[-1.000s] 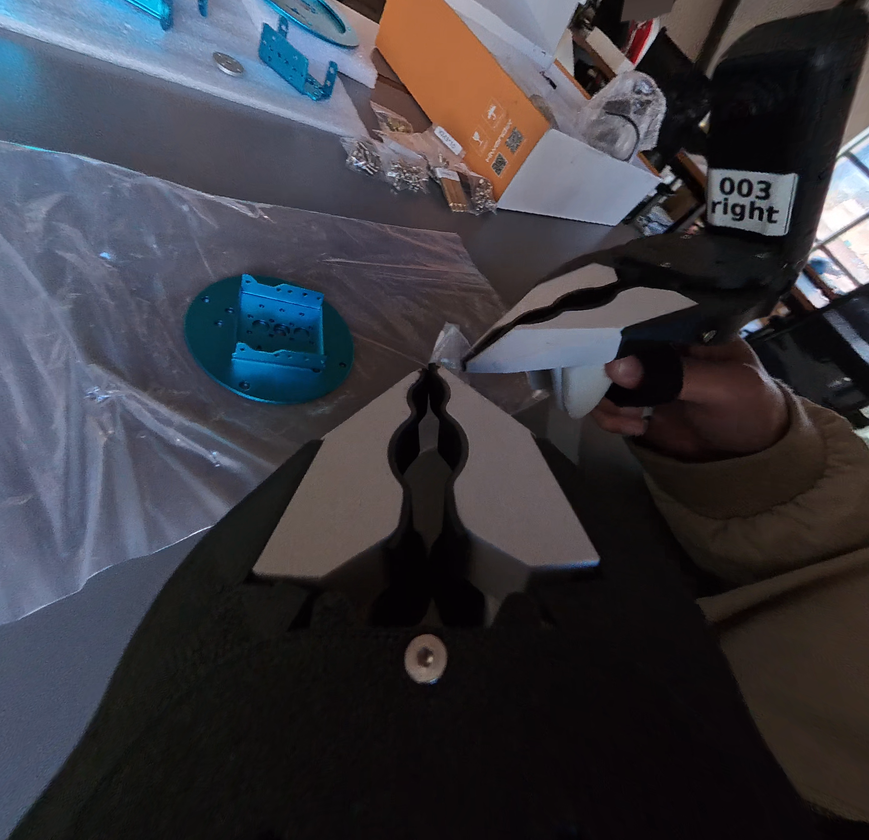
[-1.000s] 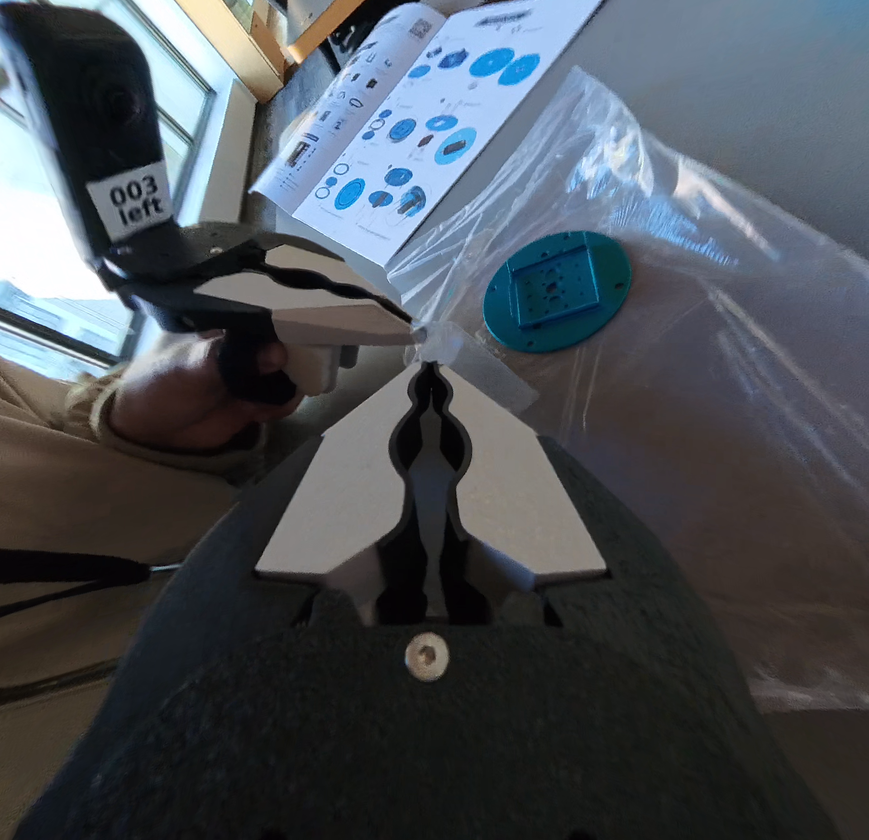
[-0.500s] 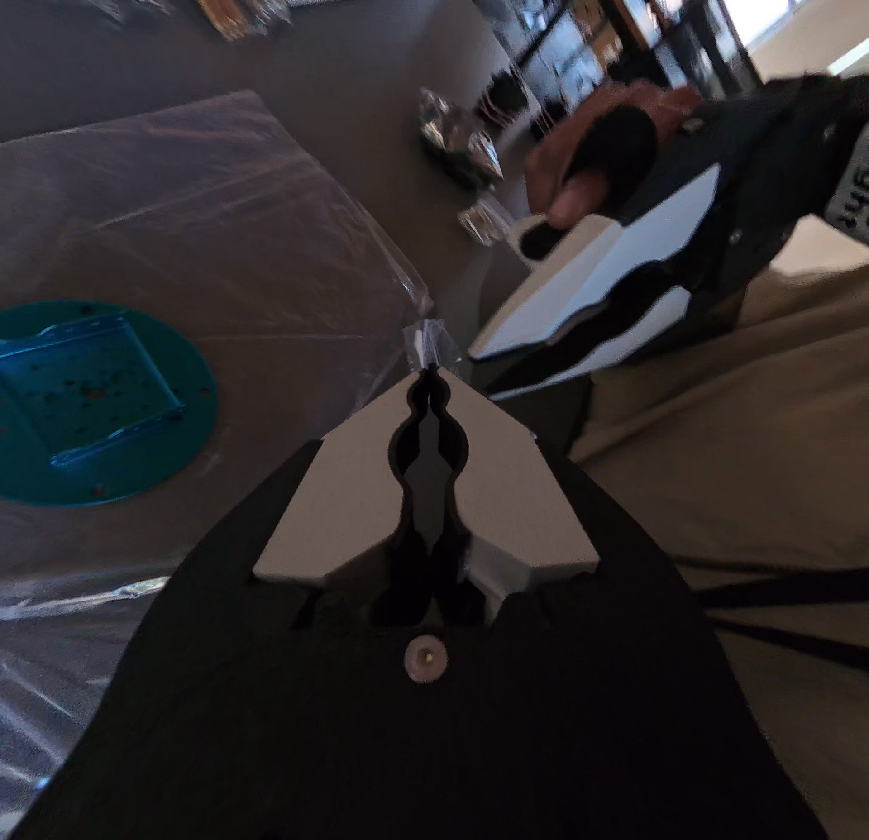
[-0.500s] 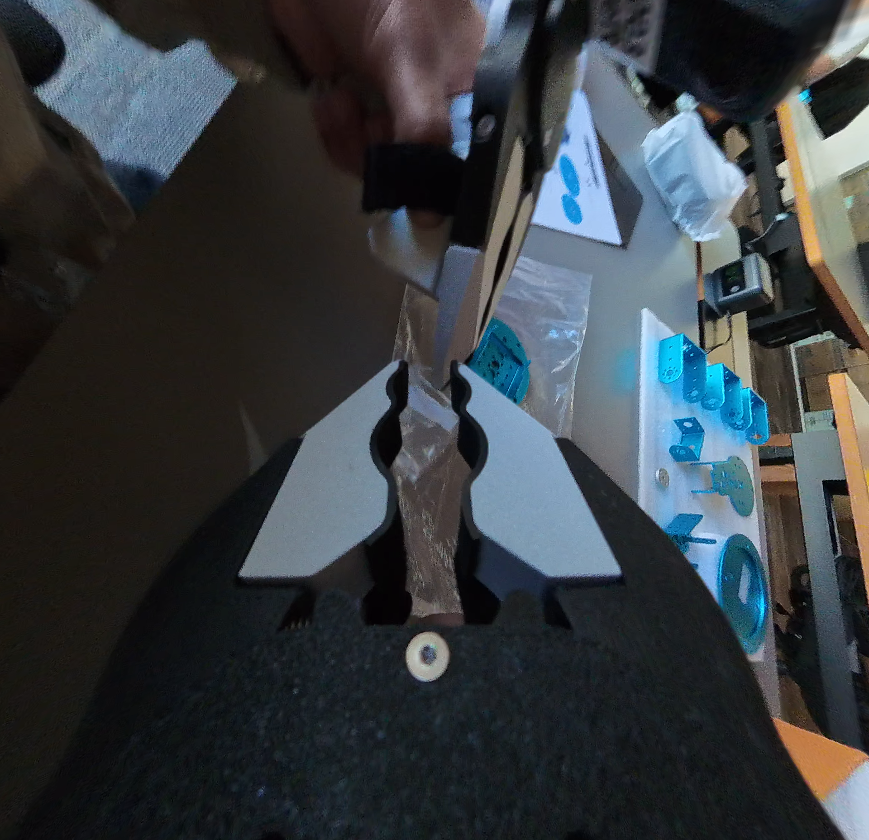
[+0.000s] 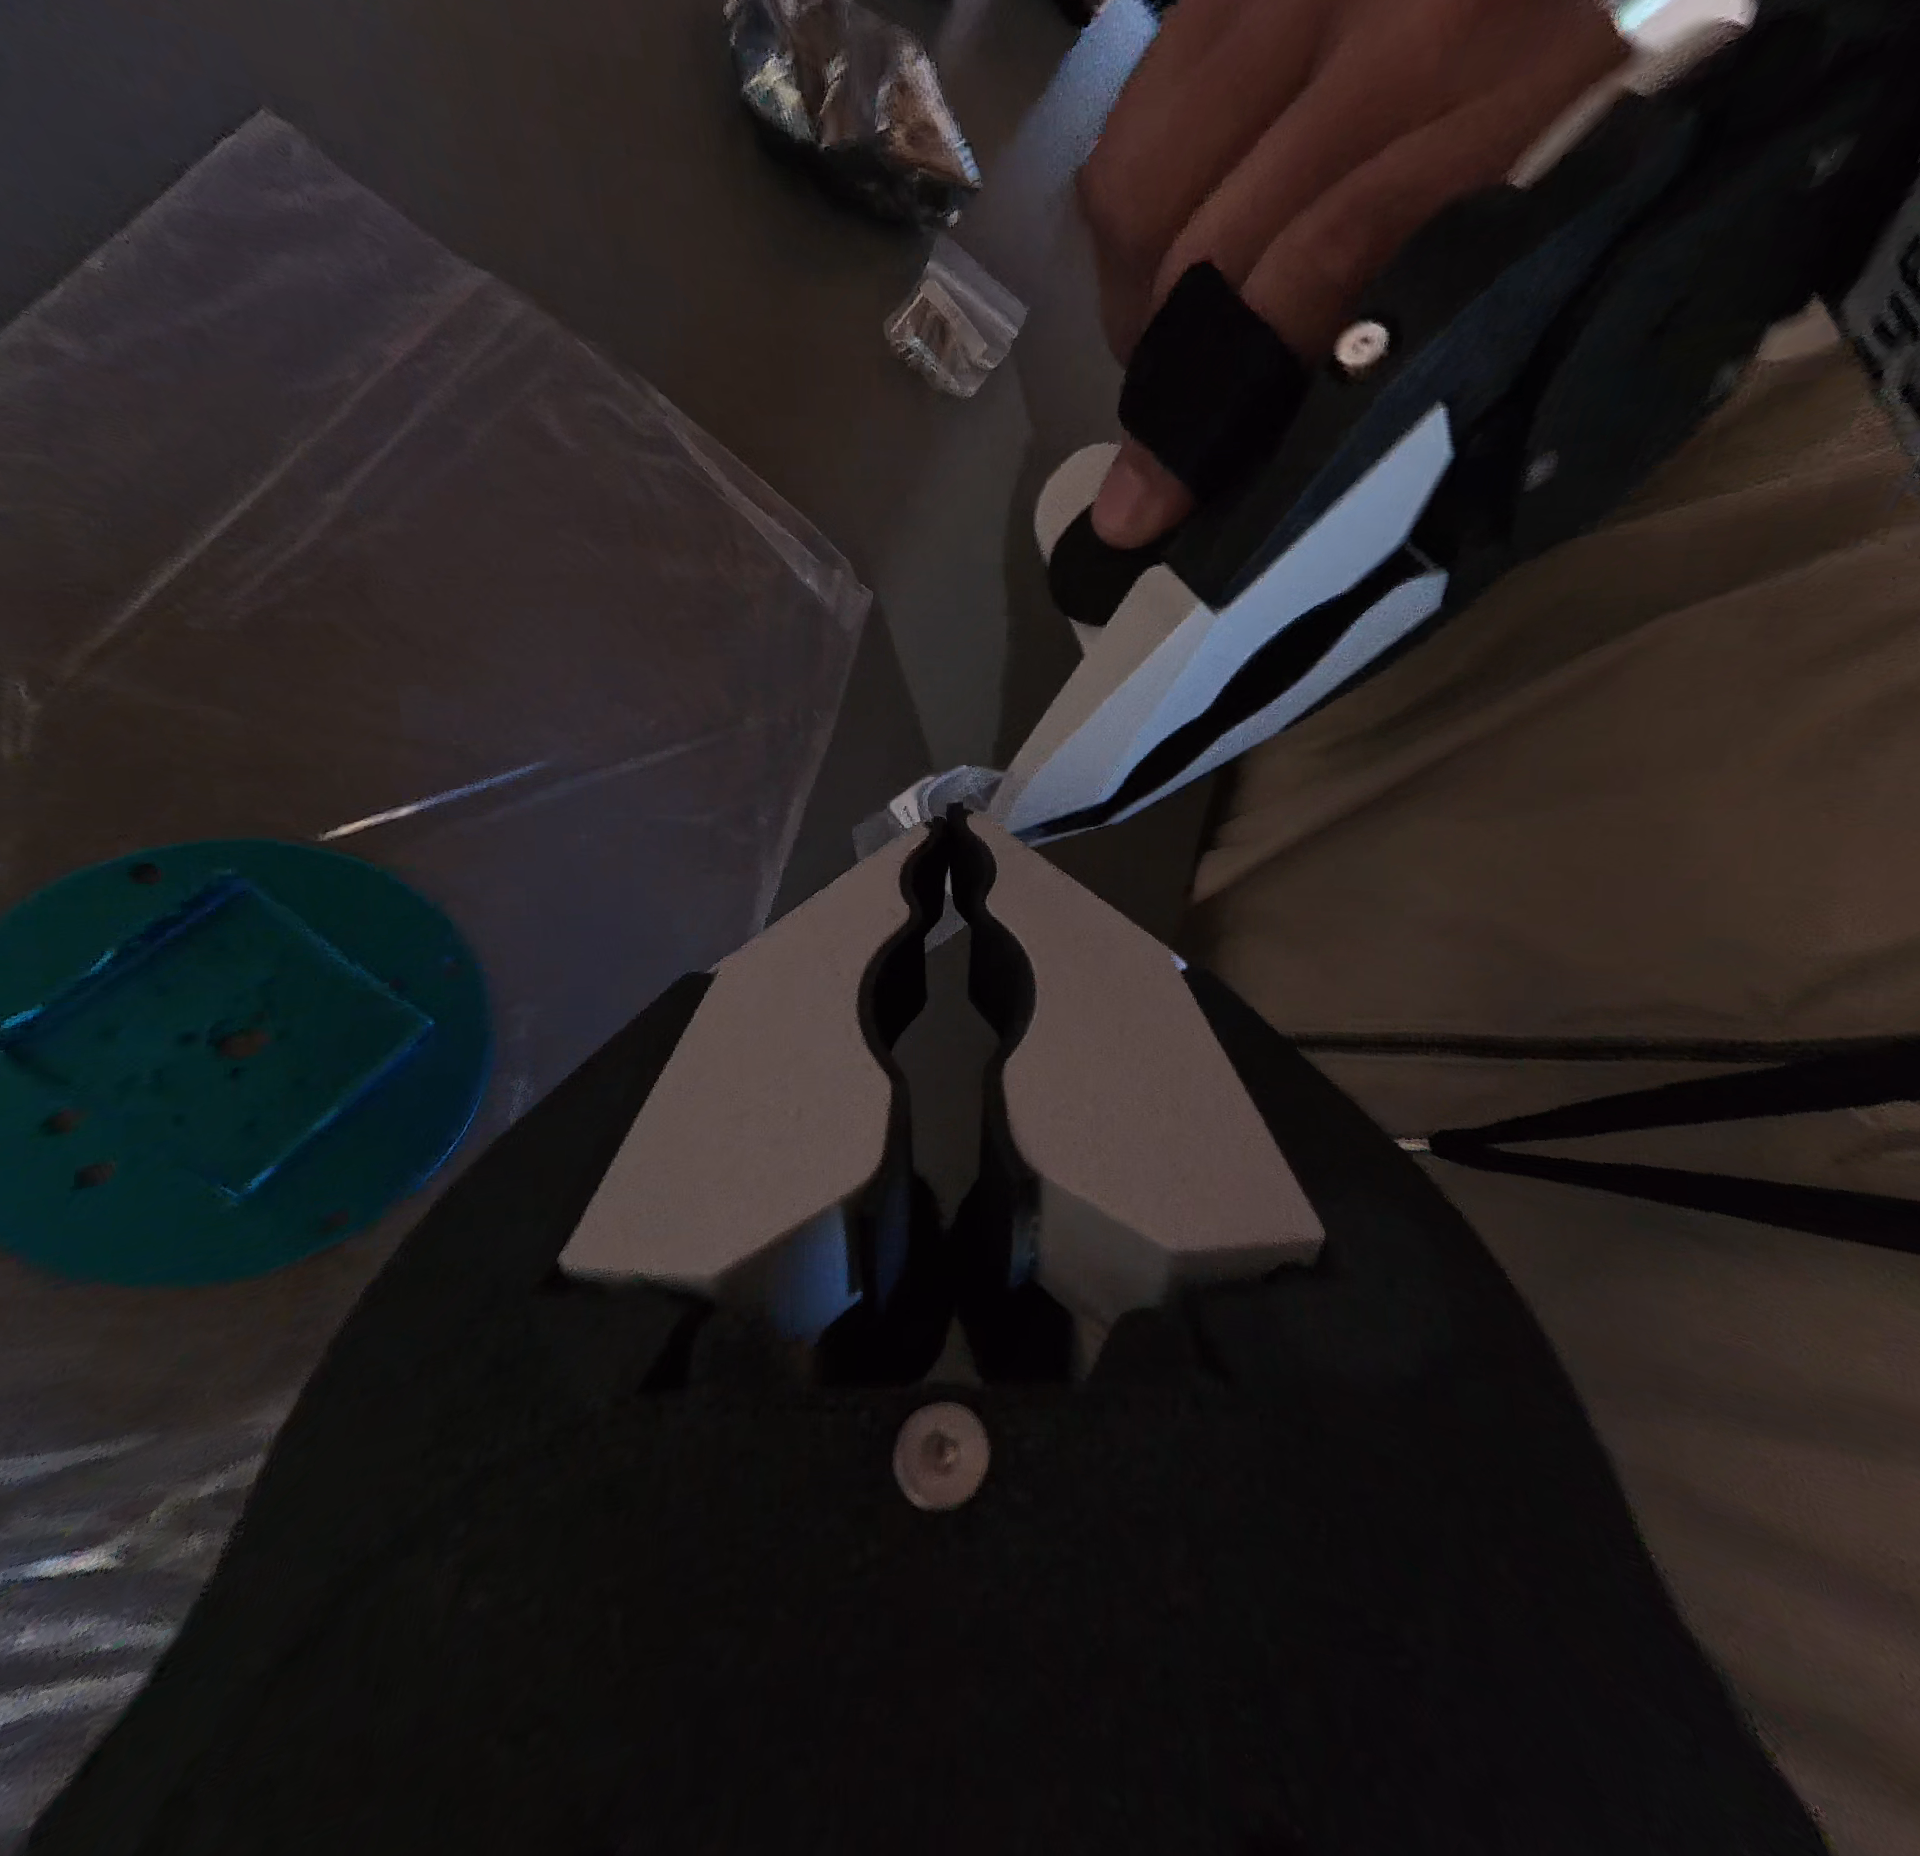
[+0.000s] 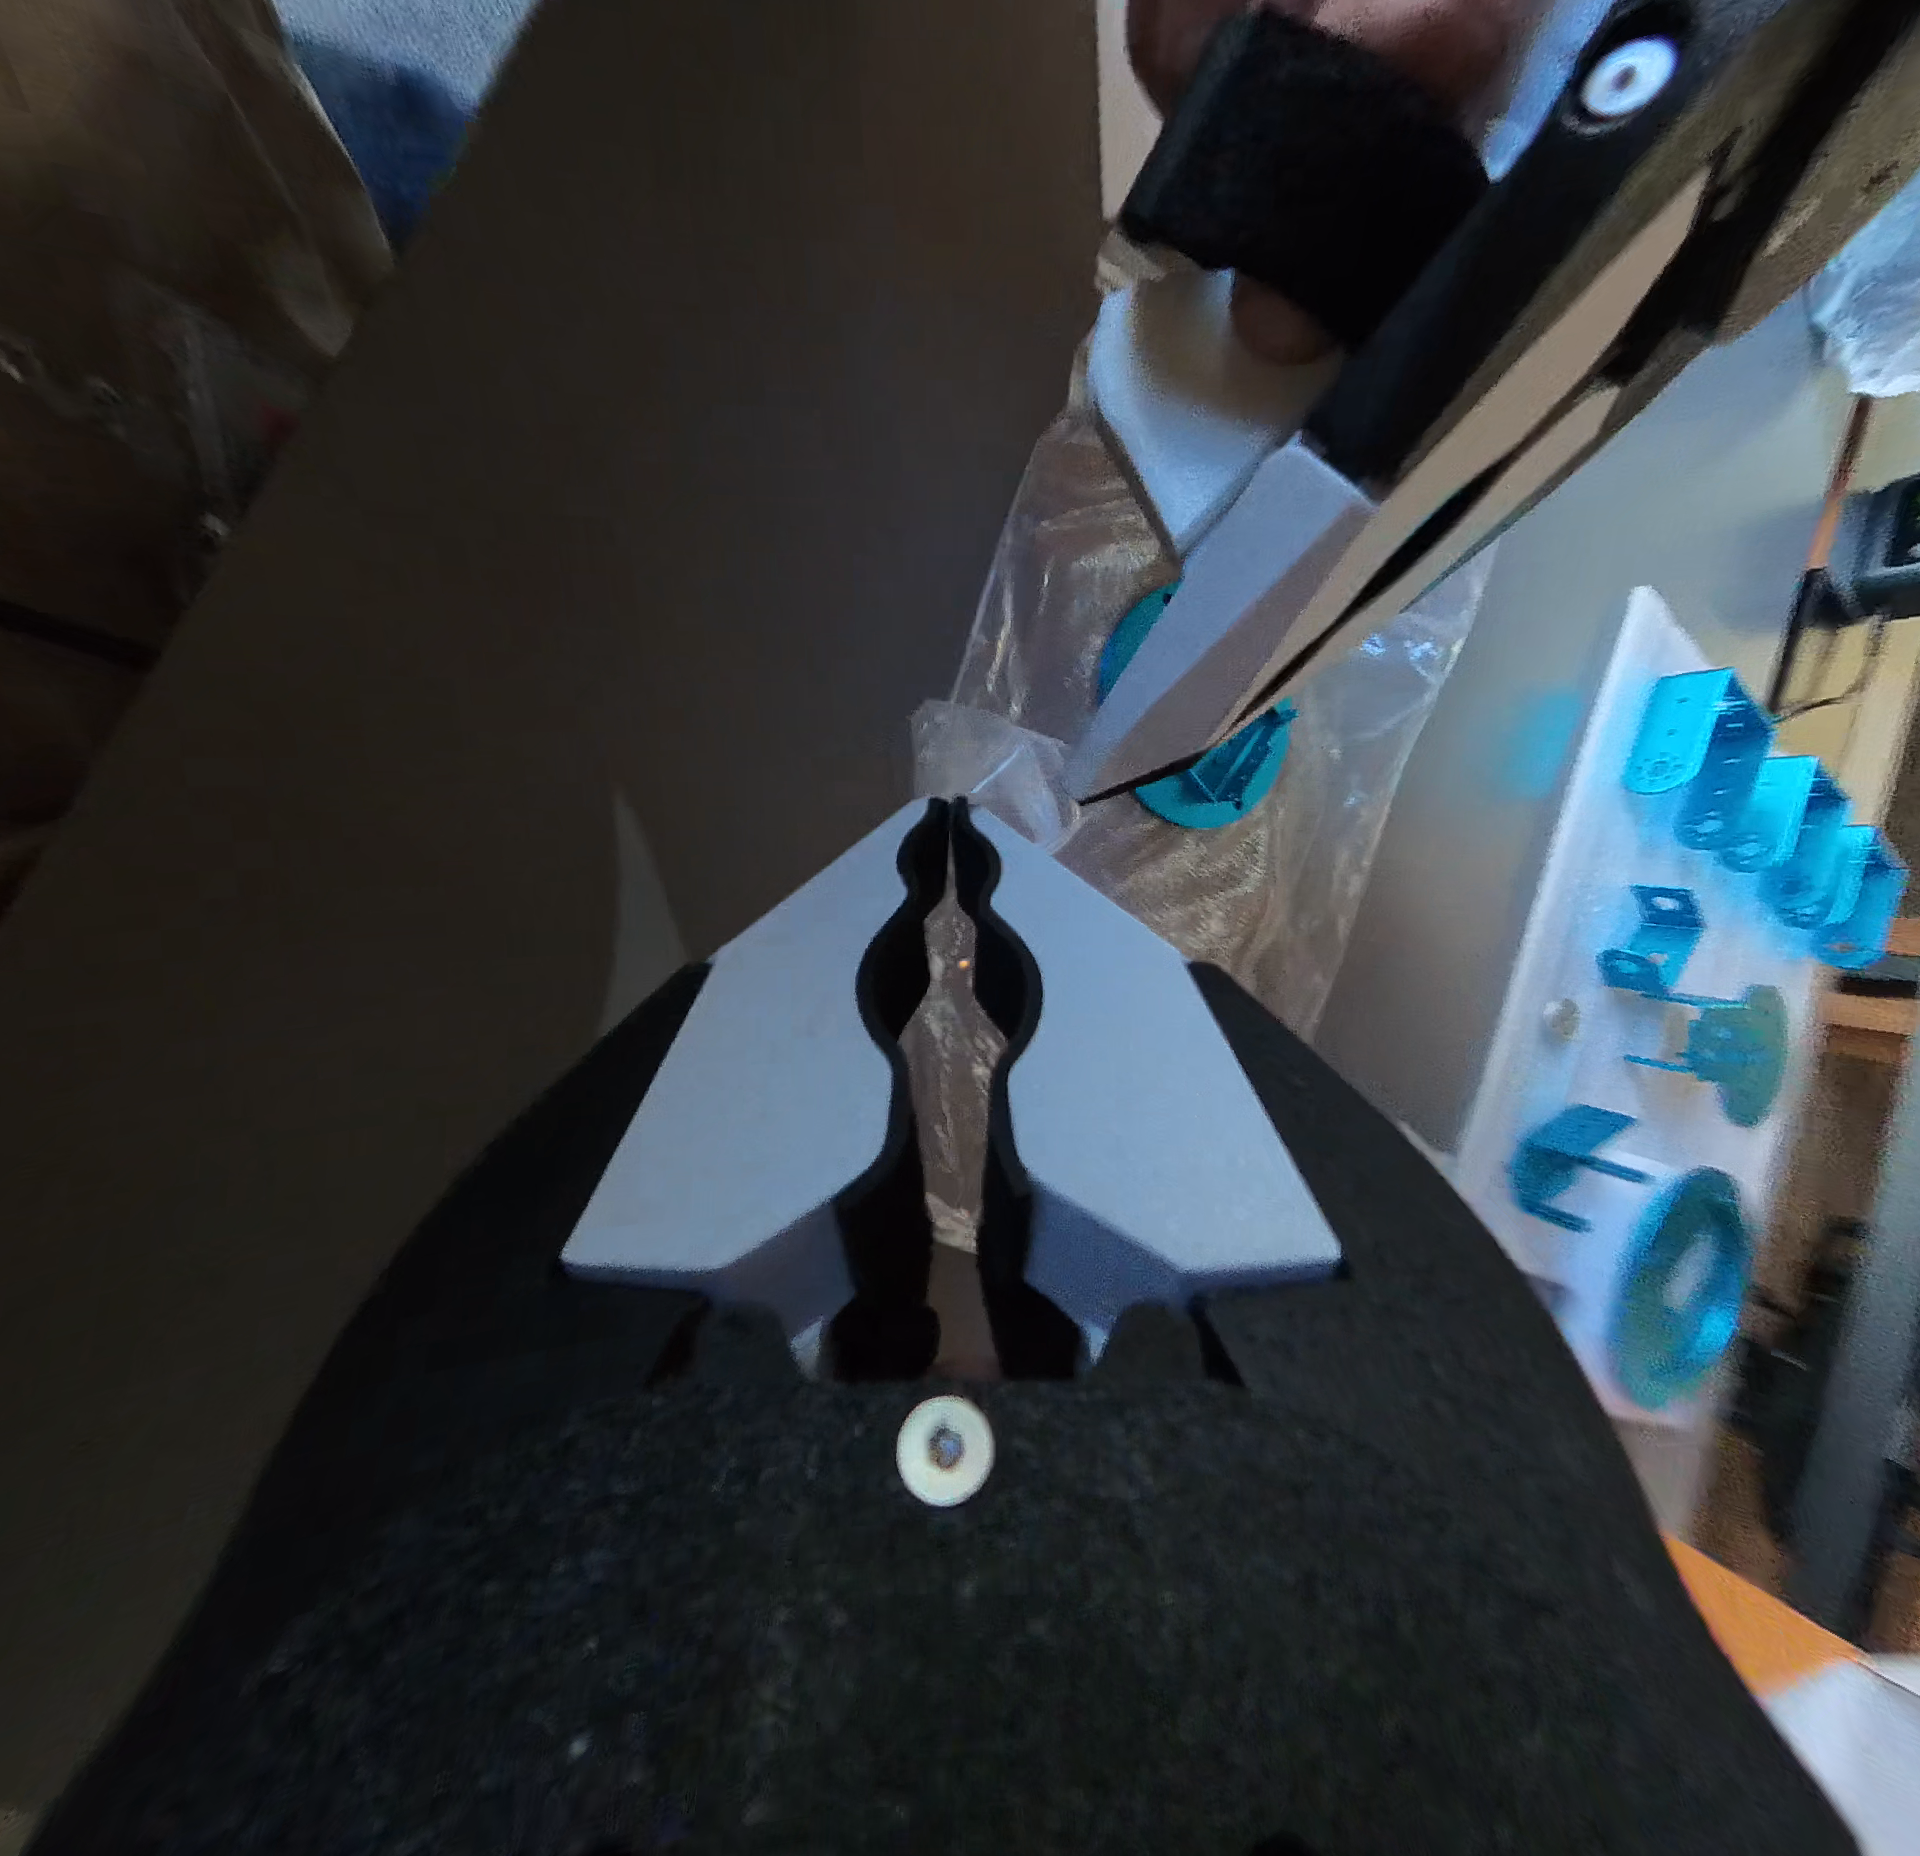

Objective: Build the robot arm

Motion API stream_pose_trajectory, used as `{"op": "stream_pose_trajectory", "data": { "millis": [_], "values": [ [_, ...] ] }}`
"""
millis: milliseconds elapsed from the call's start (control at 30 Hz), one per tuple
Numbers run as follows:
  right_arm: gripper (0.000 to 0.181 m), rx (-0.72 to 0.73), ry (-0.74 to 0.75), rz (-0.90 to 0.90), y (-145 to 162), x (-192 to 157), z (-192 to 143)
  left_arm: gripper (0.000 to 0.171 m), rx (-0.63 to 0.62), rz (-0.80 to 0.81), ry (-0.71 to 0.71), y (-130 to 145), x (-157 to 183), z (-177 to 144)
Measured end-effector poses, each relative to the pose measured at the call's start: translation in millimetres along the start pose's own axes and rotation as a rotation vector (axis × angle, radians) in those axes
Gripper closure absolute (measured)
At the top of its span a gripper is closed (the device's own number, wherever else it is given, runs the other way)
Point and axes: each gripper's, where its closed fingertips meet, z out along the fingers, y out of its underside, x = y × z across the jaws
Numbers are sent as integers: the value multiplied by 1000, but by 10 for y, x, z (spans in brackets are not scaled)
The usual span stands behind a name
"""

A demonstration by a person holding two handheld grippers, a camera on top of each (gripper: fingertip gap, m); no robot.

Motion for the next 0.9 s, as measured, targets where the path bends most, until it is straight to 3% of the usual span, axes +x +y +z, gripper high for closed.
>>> {"op": "stream_pose_trajectory", "data": {
  "millis": [133, 267, 367, 500, 600, 700, 733, 900],
  "values": [
    [181, 171, -259, 254, -76, -76, -155, 171, 15, 69, 117, 8, 115, 26],
    [181, 273, -303, 371, -71, 24, -209, 169, 116, 69, 185, -61, 160, -39],
    [181, 341, -254, 458, -52, 219, -281, 114, 293, 49, 239, -169, 98, -235],
    [181, 425, -213, 560, -61, 415, -357, 98, 380, 97, 355, -114, 191, -246],
    [181, 400, -157, 577, -55, 501, -336, 102, 377, 118, 368, -114, 218, -125],
    [181, 380, -99, 637, 1, 592, -322, 150, 389, 180, 293, -120, 178, -81],
    [181, 386, -107, 666, 16, 596, -325, 158, 405, 199, 258, -127, 149, -87],
    [181, 435, -147, 805, 140, 617, -340, 170, 492, 206, 179, -168, -7, -190]
  ]
}}
